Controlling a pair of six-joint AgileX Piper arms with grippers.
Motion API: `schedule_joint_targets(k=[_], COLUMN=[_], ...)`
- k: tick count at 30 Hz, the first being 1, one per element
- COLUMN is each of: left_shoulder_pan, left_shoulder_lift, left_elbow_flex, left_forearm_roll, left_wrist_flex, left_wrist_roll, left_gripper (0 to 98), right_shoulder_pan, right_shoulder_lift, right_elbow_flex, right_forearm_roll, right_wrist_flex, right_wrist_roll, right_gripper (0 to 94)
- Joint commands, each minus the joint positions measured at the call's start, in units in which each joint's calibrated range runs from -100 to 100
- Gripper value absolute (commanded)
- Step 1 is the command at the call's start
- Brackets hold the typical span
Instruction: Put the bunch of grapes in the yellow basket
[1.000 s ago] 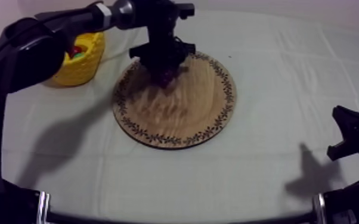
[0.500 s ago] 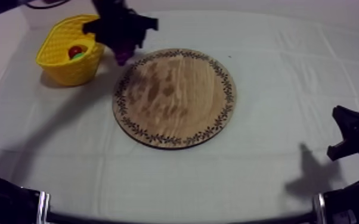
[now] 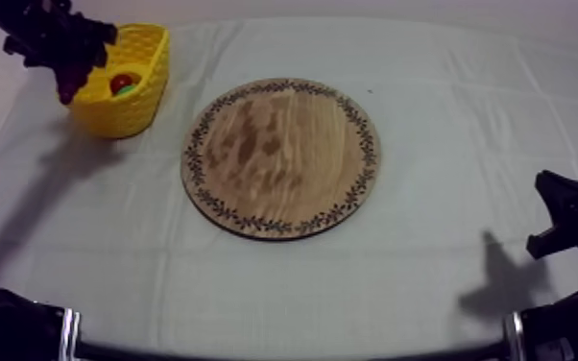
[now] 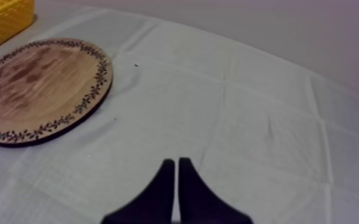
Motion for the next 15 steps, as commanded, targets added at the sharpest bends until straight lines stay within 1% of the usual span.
schedule_joint_targets(k=[1, 6, 10, 15], left_shoulder_pan=[-2.1, -3.9, -4.7, -5.4], left_shoulder_lift=[2.5, 7.7, 12.9, 20.5], left_elbow_flex=[-3.6, -7.4, -9.8, -12.6], left_forearm_roll=[-0.7, -1.38, -1.56, -2.27], left_wrist_flex=[-4.0, -7.7, -9.4, -11.6], left_wrist_roll=[0.5, 0.9, 2.0, 3.3], left_gripper=[46.4, 46.7, 47.6, 48.7], right_shoulder_pan=[0.0, 0.0, 0.0, 0.0], right_shoulder_lift=[0.0, 0.0, 0.0, 0.0], right_elbow_flex=[0.0, 0.0, 0.0, 0.0], right_forearm_roll=[0.0, 0.0, 0.0, 0.0], right_wrist_flex=[0.0, 0.0, 0.0, 0.0], right_wrist_roll=[0.0, 0.0, 0.0, 0.0], right_gripper=[0.4, 0.4, 0.4, 0.4])
